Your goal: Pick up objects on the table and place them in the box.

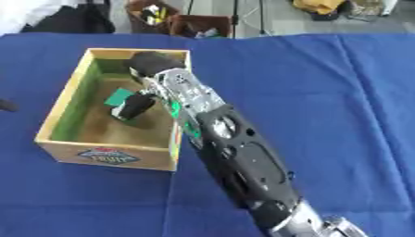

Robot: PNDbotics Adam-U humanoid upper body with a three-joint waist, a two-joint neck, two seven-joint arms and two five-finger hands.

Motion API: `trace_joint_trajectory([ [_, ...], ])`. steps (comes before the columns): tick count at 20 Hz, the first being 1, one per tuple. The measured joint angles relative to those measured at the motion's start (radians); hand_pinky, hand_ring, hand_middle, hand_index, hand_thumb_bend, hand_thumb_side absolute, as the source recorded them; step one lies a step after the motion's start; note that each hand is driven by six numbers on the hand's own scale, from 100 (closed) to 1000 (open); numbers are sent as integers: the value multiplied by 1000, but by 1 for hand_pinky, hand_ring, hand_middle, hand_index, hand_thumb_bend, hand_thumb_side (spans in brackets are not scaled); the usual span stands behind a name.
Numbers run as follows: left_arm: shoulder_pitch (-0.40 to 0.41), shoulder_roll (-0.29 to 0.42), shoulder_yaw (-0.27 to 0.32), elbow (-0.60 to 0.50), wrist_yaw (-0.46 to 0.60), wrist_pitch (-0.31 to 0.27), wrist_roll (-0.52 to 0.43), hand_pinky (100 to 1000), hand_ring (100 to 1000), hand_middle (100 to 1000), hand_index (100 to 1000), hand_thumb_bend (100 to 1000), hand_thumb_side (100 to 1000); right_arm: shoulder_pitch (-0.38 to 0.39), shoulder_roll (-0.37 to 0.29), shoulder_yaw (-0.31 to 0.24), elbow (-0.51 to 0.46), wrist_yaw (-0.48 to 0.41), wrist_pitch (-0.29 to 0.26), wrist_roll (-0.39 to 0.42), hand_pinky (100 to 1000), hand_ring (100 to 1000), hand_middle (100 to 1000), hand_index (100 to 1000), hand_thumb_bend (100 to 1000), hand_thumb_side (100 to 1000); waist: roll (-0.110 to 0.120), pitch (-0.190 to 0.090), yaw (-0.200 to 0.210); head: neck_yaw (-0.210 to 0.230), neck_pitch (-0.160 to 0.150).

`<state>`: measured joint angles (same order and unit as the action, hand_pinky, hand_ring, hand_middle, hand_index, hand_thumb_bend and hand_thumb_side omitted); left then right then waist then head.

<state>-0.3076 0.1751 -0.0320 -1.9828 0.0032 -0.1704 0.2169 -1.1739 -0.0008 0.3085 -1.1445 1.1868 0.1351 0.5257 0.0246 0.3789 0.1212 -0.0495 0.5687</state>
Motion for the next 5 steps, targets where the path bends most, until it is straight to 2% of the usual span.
trace_joint_trajectory([
  [5,3,0,0,0,0,0,0,487,747,882,727,100,983,10,-42,0,-95,-53,6,4,880,883,785,888,451,683,4,-3,-9,5,0],
])
